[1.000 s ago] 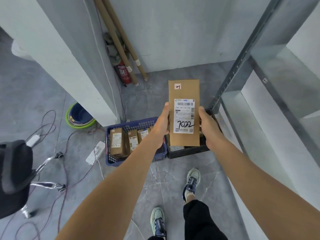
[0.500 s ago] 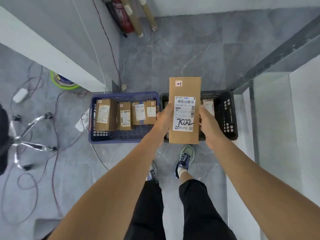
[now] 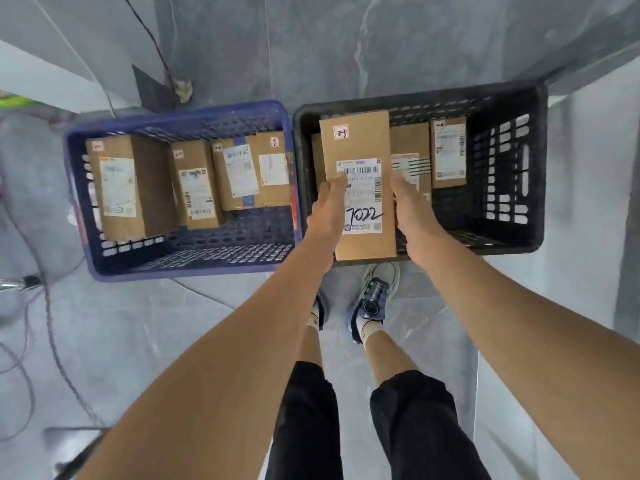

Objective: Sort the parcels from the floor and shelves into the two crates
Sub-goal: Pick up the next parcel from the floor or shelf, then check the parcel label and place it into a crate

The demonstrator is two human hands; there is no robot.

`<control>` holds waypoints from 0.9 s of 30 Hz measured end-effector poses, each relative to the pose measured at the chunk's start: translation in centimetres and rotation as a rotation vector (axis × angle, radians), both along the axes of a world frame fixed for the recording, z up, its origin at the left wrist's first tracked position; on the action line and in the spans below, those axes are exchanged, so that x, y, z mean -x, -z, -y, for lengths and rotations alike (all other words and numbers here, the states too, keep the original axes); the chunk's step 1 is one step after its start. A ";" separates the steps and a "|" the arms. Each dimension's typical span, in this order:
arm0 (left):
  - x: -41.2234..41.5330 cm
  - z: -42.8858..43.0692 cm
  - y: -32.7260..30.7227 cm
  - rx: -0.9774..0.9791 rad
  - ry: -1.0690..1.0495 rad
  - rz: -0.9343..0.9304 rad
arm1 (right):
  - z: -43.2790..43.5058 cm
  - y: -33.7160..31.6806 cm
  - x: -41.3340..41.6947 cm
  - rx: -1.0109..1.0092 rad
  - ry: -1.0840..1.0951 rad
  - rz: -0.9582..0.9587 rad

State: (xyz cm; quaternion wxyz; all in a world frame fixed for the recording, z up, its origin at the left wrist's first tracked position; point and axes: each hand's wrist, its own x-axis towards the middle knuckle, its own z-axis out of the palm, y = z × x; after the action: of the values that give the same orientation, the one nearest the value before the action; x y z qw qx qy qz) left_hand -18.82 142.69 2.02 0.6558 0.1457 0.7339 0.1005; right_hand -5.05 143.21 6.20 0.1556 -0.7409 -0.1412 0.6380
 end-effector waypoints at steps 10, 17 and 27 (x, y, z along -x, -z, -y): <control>-0.4 -3.5 5.9 -0.121 0.255 -0.157 | -2.1 10.7 2.6 0.001 0.069 -0.048; -1.0 -2.8 7.8 -0.137 0.395 -0.227 | -2.6 14.1 2.8 -0.008 0.036 -0.067; -1.4 0.6 14.8 -0.167 0.785 -0.503 | -2.7 14.0 3.0 0.010 -0.035 -0.099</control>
State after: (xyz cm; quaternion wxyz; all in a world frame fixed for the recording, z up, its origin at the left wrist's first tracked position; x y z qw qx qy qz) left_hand -17.45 142.11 -12.74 0.4321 0.4842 0.7488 -0.1346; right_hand -8.06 145.89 -7.79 0.1476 -0.7065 -0.1432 0.6772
